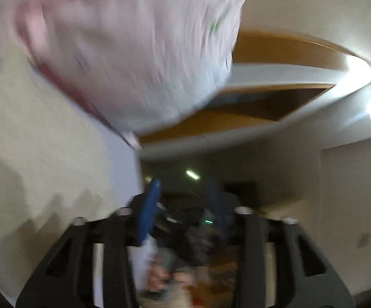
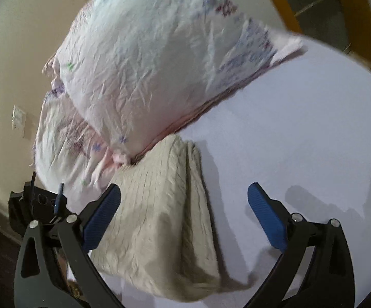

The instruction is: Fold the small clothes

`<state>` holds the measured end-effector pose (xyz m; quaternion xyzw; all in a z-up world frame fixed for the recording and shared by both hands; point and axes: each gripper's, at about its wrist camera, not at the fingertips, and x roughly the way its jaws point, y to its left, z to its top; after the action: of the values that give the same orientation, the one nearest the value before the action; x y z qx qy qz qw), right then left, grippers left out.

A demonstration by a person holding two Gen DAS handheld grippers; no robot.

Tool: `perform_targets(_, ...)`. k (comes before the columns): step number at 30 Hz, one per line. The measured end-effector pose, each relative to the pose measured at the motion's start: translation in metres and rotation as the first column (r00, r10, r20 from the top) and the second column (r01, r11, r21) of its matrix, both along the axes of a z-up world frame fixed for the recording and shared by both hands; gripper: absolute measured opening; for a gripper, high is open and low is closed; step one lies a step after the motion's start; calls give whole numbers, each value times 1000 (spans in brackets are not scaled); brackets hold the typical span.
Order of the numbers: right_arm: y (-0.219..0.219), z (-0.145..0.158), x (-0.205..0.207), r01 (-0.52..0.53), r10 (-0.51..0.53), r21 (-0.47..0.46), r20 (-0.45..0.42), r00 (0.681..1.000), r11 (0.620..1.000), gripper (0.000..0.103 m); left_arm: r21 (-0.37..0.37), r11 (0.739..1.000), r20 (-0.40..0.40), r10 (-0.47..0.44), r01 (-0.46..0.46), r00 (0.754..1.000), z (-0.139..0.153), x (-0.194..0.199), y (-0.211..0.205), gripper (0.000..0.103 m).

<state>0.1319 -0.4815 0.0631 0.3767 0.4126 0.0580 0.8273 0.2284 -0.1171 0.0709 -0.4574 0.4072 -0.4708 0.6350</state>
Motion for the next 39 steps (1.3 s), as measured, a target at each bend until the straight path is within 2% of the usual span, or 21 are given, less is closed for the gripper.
perform_targets(2,3,-14,17,-59,64,82,-60,996,995,100,166,982,62,84,-93,995,5,-6,29,62)
perform_targets(5,16,-34,43,-125,142,122,-140,980,985,100,395,908,91,111,-139,990,-5,-12,45,65)
perform_targets(9,32,-46,63,-170,186,105,-176,967,980,97,484,872,42,60,-73,997,-34,-17,46,69)
perform_targets(12,42,-52,66,-203,226,130,-189,956,970,73,582,811,41,33,-51,999,-48,-20,30,81)
perform_targets(13,44,-53,65,-208,228,122,-185,956,970,67,596,802,43,19,-41,999,-52,-22,26,81)
perform_targets(14,45,-53,63,-211,226,100,-180,957,972,47,612,790,47,13,-39,999,-58,-25,20,81)
perform_targets(16,46,-61,60,-207,230,135,-181,956,969,35,593,804,48,9,-36,999,-67,-31,15,79)
perform_targets(17,45,-62,57,-197,224,169,-159,962,966,31,593,803,69,25,-61,997,-67,-34,16,66)
perform_targets(18,46,-60,53,-190,217,192,-132,967,963,30,587,807,63,28,-60,998,-68,-36,18,60)
perform_targets(19,51,-55,52,-194,217,192,-108,970,962,29,556,829,52,38,-61,998,-69,-37,25,44)
perform_targets(21,68,-43,50,-241,254,189,-49,966,952,28,503,863,38,39,-53,999,-65,-38,45,38)
perform_targets(25,126,-19,60,-399,399,108,21,916,910,27,543,820,215,73,-181,974,-34,-63,95,38)
perform_targets(28,169,-28,82,-431,431,19,-21,902,902,29,639,719,244,146,-273,959,-30,-56,127,50)
perform_targets(29,179,-35,89,-419,418,-13,-54,907,908,34,689,663,241,171,-293,955,-36,-53,135,52)
perform_targets(30,187,-42,94,-382,374,-68,-110,921,922,39,710,634,238,192,-305,952,-40,-53,139,55)
perform_targets(31,188,-43,95,-352,340,-91,-128,932,931,42,707,631,240,212,-320,947,-40,-57,149,61)
perform_targets(32,186,-37,89,-307,293,-128,-117,949,943,47,687,640,252,234,-344,939,-36,-65,160,64)
perform_targets(33,183,-29,82,-268,253,-182,-102,962,946,52,689,625,269,250,-367,930,-31,-72,168,66)
perform_targets(35,176,-5,61,-162,153,-354,-55,987,921,81,715,555,330,266,-424,906,-20,-91,180,79)
perform_targets(37,172,21,29,-94,118,-451,27,993,888,100,744,470,386,279,-475,879,-14,-111,189,92)
perform_targets(39,171,33,4,-89,131,-486,51,990,870,101,769,412,408,273,-489,871,-16,-125,188,97)
